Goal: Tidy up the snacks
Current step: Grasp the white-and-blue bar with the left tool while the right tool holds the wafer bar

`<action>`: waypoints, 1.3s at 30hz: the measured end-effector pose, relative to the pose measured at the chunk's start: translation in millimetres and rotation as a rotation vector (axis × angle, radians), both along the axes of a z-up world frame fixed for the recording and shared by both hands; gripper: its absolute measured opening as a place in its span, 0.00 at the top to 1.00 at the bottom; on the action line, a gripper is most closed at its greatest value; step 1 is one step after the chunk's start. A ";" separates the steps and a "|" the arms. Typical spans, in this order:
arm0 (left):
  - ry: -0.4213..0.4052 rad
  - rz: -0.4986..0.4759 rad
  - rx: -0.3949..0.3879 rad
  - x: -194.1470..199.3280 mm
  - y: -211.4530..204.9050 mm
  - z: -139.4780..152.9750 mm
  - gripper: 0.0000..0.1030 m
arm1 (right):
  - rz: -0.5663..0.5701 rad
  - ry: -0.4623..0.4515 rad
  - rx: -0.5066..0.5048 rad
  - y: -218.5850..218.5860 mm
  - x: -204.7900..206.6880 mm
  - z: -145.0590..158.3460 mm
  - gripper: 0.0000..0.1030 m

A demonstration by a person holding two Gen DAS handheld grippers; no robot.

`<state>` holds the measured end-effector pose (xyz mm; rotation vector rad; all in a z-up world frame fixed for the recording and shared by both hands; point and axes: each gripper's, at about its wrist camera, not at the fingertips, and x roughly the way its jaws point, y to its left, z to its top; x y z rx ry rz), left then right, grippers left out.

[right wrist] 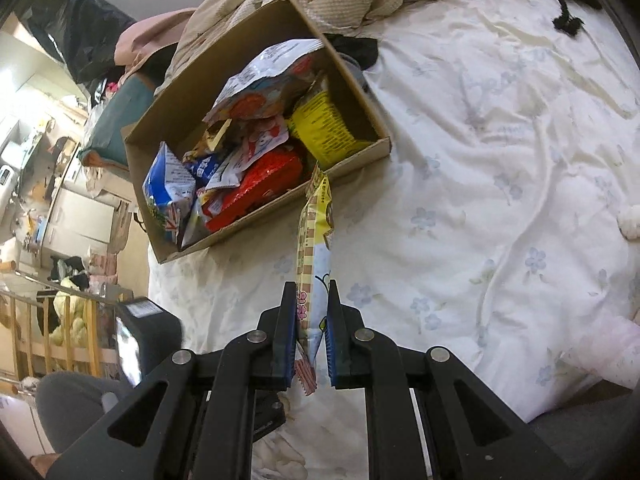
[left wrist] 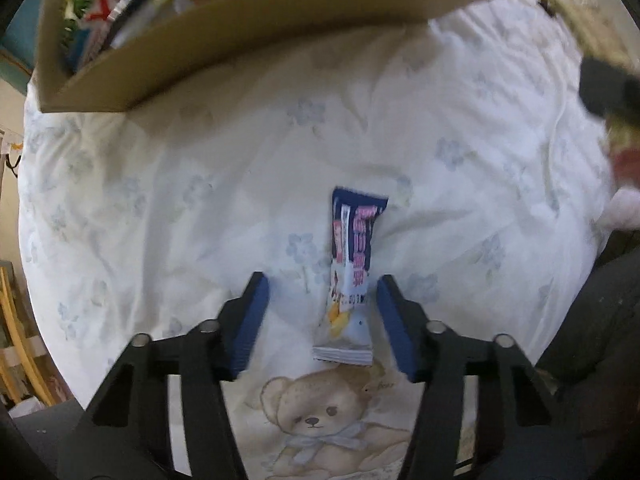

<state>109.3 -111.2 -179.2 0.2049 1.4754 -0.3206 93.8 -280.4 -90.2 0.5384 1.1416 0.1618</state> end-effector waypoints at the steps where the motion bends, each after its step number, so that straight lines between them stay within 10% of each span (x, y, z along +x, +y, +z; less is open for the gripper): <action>1: -0.005 -0.014 0.018 -0.7 -1.4 -0.7 0.65 | -0.002 0.002 0.000 -0.5 0.6 -0.8 0.88; 4: -0.020 -0.027 0.038 -0.9 -5.0 0.0 0.86 | 0.001 0.010 0.004 1.7 3.1 -3.0 0.88; 39: -0.273 0.333 -0.040 -0.2 93.7 75.0 0.86 | 0.078 -0.033 -0.020 33.6 4.5 4.7 0.88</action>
